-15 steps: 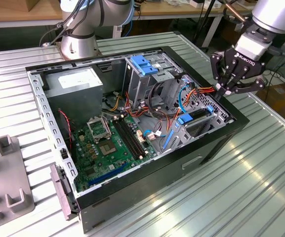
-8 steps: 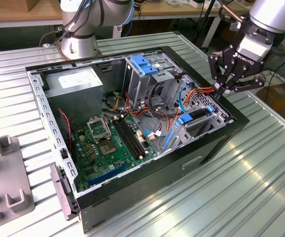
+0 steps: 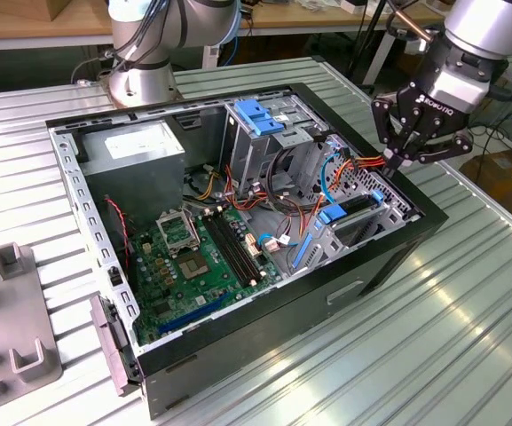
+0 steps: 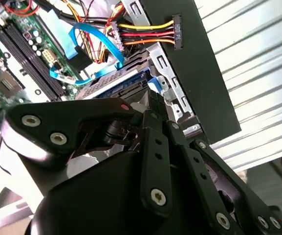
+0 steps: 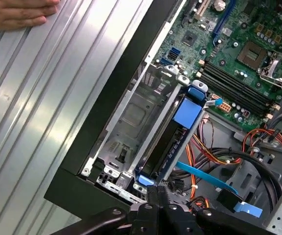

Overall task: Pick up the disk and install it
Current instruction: 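Insert the first disk wire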

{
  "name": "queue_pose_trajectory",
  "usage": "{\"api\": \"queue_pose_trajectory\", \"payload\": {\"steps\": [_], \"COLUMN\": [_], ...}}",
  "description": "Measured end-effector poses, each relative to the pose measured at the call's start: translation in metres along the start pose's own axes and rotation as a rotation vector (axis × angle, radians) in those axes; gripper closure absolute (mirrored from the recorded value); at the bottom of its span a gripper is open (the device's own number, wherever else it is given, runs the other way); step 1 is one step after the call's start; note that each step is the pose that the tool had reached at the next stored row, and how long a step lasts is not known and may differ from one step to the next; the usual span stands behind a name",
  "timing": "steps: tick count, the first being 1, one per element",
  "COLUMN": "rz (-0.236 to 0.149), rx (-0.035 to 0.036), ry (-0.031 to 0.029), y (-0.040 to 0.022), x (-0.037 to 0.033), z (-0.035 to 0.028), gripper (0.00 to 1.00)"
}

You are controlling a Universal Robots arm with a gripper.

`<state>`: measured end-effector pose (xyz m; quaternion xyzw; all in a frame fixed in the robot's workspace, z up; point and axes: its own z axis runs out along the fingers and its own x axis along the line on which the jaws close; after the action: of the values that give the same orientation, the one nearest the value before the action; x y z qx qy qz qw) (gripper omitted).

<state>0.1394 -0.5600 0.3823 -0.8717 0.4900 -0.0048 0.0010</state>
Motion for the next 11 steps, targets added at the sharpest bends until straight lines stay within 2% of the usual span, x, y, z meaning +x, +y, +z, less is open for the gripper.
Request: {"api": "queue_pose_trajectory", "payload": {"steps": [6, 8, 11], "rz": [-0.135, -0.193, -0.223], "rx": [0.0011, 0.0015, 0.0023], "ry": [-0.001, -0.0013, -0.0001], "y": [-0.0008, -0.0012, -0.0035], "x": [0.0004, 0.0007, 0.0021], "z": [0.0023, 0.0028, 0.0034], "gripper": [0.9, 0.9, 0.9]}}
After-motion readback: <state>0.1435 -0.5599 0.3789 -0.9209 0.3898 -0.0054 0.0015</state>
